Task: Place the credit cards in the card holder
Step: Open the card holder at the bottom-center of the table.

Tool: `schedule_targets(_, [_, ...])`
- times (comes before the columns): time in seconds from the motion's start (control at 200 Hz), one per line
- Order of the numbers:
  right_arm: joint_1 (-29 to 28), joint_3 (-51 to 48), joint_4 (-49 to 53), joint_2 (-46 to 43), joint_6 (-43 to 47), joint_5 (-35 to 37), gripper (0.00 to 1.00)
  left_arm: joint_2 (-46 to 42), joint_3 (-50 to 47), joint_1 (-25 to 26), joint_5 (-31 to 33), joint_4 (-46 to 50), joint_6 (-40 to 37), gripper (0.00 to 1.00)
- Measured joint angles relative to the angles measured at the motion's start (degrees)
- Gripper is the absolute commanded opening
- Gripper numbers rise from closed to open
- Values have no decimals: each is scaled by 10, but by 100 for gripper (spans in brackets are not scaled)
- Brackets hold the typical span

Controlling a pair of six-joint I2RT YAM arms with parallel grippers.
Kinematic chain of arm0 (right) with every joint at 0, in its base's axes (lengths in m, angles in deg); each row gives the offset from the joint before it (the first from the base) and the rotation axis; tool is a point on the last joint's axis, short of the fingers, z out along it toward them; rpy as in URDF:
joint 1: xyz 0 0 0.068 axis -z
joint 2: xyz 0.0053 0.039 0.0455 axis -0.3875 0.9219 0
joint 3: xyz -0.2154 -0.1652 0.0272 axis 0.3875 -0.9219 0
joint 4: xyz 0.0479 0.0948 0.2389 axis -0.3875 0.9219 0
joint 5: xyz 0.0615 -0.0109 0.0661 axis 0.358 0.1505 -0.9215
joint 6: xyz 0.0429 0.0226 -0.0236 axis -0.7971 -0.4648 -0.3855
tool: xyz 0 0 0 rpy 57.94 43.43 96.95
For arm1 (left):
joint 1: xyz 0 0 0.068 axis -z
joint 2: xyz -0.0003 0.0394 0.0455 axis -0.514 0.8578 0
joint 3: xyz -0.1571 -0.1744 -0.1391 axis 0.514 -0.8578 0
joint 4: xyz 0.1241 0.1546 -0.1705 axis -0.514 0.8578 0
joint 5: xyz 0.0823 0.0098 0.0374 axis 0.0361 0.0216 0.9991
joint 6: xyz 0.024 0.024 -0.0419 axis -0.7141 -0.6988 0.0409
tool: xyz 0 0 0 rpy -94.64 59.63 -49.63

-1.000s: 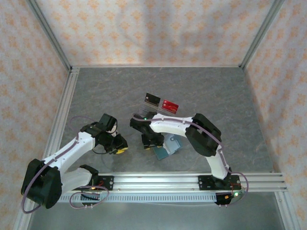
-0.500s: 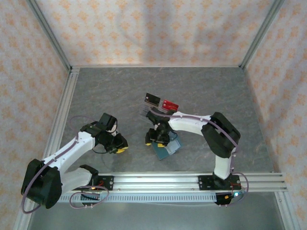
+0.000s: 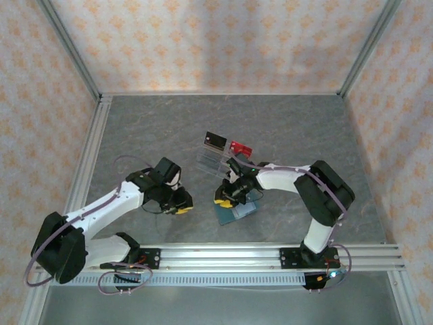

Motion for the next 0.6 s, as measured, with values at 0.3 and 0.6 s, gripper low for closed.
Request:
schedule_targets(0.3, [28, -41, -33, -22, -5, -17, 7, 76, 36, 88, 22, -79, 59, 19])
schedule_targets(0.6, [28, -40, -15, -32, 8, -19, 16, 108, 52, 111, 50, -119, 104, 19])
